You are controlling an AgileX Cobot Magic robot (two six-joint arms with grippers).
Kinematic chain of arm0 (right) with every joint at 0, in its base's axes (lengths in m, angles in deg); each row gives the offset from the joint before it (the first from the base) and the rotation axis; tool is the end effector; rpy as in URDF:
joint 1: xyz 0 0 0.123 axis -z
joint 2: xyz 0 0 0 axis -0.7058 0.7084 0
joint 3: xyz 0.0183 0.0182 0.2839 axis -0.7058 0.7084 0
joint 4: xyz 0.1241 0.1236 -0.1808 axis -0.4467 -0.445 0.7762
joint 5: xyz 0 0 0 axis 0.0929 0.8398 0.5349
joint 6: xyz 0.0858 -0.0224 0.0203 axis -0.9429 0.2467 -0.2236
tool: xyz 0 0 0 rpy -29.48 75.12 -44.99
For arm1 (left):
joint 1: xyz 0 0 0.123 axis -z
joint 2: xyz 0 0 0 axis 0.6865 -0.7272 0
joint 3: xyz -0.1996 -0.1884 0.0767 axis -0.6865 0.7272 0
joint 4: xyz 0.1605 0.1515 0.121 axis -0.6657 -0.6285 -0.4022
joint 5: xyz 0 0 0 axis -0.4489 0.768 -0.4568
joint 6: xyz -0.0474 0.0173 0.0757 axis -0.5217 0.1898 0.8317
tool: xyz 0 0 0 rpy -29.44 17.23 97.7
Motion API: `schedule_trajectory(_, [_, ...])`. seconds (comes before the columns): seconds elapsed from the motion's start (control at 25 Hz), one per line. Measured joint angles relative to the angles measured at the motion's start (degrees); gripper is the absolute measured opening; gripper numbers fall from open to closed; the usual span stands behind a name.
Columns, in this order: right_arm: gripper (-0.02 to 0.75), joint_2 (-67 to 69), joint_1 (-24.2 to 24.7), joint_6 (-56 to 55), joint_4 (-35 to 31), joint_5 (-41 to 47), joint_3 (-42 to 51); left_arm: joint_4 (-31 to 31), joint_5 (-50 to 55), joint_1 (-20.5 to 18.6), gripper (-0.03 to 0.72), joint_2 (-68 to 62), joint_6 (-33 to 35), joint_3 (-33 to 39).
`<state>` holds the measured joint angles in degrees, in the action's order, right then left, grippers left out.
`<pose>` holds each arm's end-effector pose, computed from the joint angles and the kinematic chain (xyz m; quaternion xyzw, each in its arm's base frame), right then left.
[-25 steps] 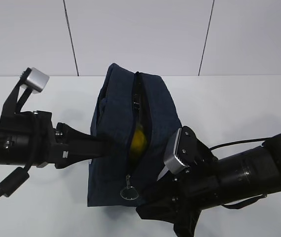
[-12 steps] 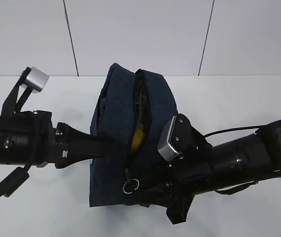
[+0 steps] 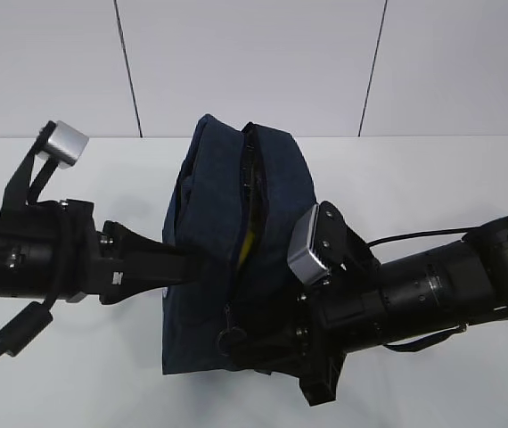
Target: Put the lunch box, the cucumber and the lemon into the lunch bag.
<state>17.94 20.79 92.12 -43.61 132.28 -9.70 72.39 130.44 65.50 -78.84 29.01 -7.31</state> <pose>0.2472 0.1856 0.1384 -0.4925 0.7018 0.3797 0.3476 0.2158 -0.1575 0.1993 0.2507 0.7999 -0.4501 0.3078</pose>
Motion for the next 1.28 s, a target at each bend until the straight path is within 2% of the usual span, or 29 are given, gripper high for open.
schedule_trajectory(0.28, [0.293,0.00,0.00,-2.27,2.43,2.41,-0.09,0.00,0.00,0.00,-0.004,0.00,0.00,0.00])
schedule_trajectory(0.4, [0.293,0.00,0.00,-2.59,3.43,0.71,-0.09,0.00,0.00,0.00,-0.004,0.00,-0.09,0.00])
schedule_trajectory(0.56, [0.293,0.05,0.00,-2.69,2.35,-1.71,-0.09,0.00,0.02,0.00,-0.004,0.00,-0.09,0.00])
schedule_trajectory(1.28, [0.293,4.75,-2.52,-2.72,0.08,2.94,-0.22,0.00,0.02,0.00,-0.004,0.00,-0.09,0.00])
